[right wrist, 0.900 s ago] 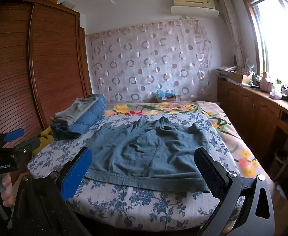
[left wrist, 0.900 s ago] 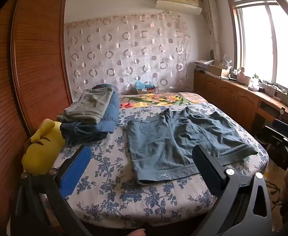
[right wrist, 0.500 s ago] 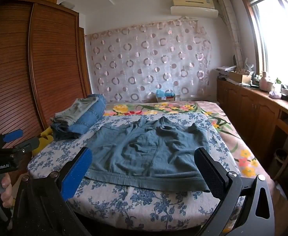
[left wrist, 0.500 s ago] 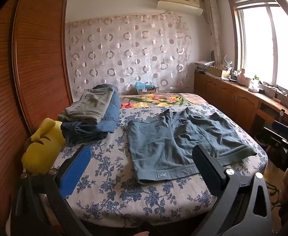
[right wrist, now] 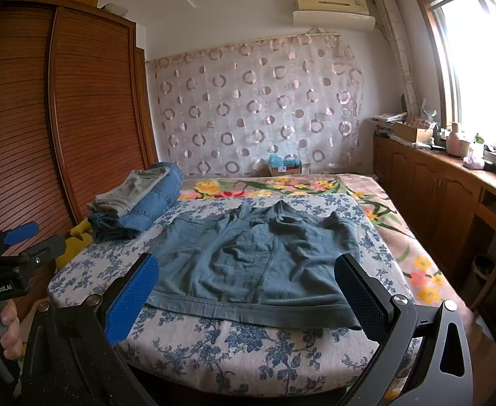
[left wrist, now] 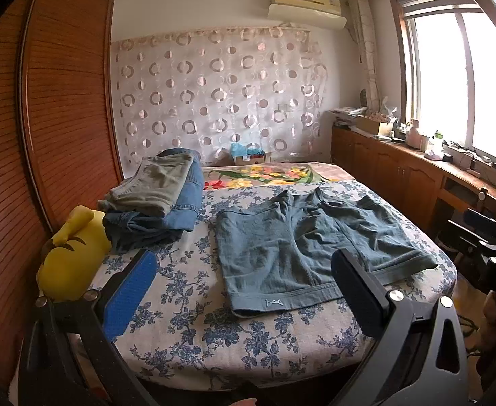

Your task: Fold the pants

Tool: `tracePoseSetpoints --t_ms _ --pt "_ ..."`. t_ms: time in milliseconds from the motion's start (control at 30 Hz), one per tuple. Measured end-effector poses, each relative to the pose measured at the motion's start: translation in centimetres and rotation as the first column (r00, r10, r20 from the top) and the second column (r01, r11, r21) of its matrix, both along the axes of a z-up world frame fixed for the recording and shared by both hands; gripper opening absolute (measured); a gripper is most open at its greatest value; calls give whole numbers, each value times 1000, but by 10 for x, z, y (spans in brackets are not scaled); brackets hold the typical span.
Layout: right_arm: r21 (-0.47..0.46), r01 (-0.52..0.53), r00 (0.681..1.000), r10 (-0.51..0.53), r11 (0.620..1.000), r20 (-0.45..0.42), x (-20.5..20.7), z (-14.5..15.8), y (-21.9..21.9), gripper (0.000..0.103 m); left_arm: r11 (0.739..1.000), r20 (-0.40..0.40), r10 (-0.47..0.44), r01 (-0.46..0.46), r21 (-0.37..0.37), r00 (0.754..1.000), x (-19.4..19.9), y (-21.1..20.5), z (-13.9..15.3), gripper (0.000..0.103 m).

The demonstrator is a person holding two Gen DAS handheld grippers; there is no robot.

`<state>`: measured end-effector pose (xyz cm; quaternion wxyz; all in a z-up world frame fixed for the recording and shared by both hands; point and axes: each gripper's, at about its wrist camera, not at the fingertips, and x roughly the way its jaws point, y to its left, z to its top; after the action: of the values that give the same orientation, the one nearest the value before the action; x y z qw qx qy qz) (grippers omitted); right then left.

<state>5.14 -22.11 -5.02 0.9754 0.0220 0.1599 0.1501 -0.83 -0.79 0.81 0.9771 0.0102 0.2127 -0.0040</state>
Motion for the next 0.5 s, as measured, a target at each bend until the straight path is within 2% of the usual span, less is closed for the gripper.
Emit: tracePoseSetpoints --t_ms 500 --pt "-2 -1 1000 1 1000 5 0 1 2 103 1000 9 -1 1 -3 1000 -5 -2 8 103"
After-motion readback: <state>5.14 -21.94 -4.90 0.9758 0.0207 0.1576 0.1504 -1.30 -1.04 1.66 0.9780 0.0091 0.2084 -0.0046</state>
